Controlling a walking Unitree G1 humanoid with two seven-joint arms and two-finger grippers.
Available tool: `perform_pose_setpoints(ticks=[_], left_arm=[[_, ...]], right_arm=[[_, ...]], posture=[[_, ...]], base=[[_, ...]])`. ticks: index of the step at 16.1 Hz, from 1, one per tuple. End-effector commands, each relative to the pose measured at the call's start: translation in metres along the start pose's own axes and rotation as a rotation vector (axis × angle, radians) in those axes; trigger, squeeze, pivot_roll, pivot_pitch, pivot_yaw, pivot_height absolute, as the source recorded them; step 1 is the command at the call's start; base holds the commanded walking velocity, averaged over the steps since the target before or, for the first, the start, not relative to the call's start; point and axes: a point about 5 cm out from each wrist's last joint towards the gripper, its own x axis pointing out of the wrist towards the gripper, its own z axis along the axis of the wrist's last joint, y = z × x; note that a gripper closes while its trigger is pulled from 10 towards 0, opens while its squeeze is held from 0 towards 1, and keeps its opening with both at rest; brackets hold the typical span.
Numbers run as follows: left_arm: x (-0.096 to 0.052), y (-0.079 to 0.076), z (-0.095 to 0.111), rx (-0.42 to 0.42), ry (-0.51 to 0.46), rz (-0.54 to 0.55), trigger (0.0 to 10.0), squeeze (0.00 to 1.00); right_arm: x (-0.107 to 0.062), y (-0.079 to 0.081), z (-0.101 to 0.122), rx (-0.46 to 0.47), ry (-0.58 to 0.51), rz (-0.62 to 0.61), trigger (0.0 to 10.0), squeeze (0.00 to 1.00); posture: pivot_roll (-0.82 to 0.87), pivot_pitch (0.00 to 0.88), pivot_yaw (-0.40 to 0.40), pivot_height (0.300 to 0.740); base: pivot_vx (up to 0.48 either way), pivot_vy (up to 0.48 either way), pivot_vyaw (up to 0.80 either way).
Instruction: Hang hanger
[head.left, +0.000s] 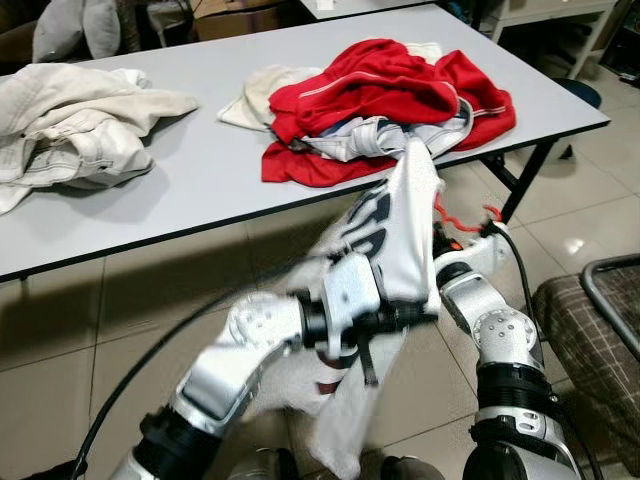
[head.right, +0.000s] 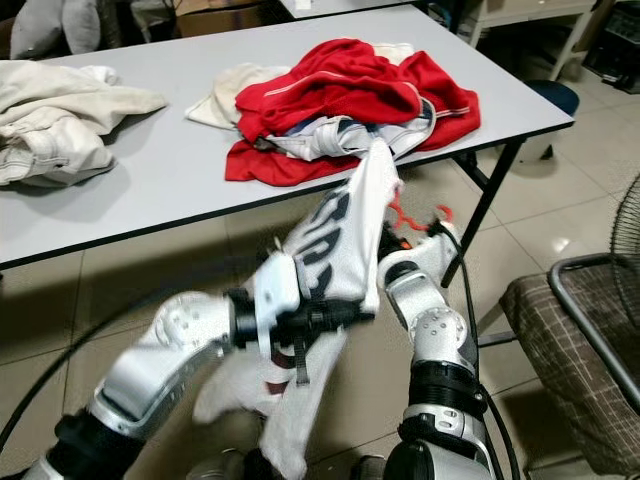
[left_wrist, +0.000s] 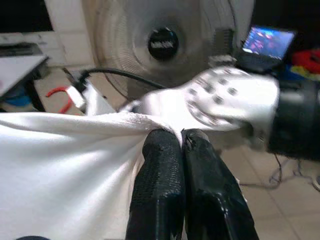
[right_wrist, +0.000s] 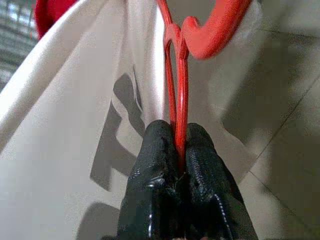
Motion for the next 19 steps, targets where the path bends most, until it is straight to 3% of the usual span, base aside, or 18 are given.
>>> perform_pose_setpoints(ticks=[1, 2, 4, 6, 8, 11, 14, 19], left_arm=[[-0.002, 0.006, 0.013, 0.010, -0.047, 0.018, 0.0, 0.00], [-0.010, 0.021, 0.016, 0.029, -0.023, 0.082, 0.0, 0.00], [-0.017, 0.032, 0.016, 0.045, -0.001, 0.132, 0.0, 0.00], [-0.021, 0.040, 0.019, 0.054, 0.006, 0.171, 0.0, 0.00], [-0.018, 0.031, 0.021, 0.025, 0.007, 0.097, 0.0, 0.00], [-0.015, 0.000, 0.012, -0.022, 0.051, -0.061, 0.0, 0.00], [-0.012, -0.012, 0.006, -0.053, 0.077, -0.070, 0.0, 0.00], [0.004, 0.000, -0.007, -0.037, 0.182, 0.086, 0.0, 0.00]], right_arm=[[-0.002, 0.001, -0.007, -0.052, 0.053, 0.009, 10.0, 0.00], [-0.008, 0.006, -0.007, -0.055, 0.073, 0.051, 10.0, 0.00], [-0.013, 0.016, -0.005, -0.052, 0.097, 0.124, 10.0, 0.00], [-0.022, 0.030, -0.008, -0.110, 0.142, 0.210, 10.0, 0.00], [-0.029, 0.032, -0.010, -0.190, 0.161, 0.209, 10.0, 0.00], [-0.038, 0.014, -0.007, -0.434, 0.142, 0.076, 10.0, 0.00], [-0.041, 0.015, 0.003, -0.384, 0.086, 0.058, 10.0, 0.00], [-0.024, 0.039, 0.000, -0.072, 0.070, 0.150, 10.0, 0.00]], posture=[[-0.04, 0.086, 0.038, 0.740], [-0.04, 0.081, 0.038, 0.740], [-0.04, 0.077, 0.039, 0.740], [-0.05, 0.074, 0.040, 0.740], [-0.05, 0.073, 0.036, 0.740], [-0.05, 0.084, 0.031, 0.740], [-0.04, 0.094, 0.028, 0.740], [-0.05, 0.102, 0.027, 0.740]], base=[[0.000, 0.000, 0.00], [0.000, 0.000, 0.00], [0.000, 0.000, 0.00], [0.000, 0.000, 0.00], [0.000, 0.000, 0.00], [0.000, 0.000, 0.00], [0.000, 0.000, 0.00], [0.000, 0.000, 0.00]])
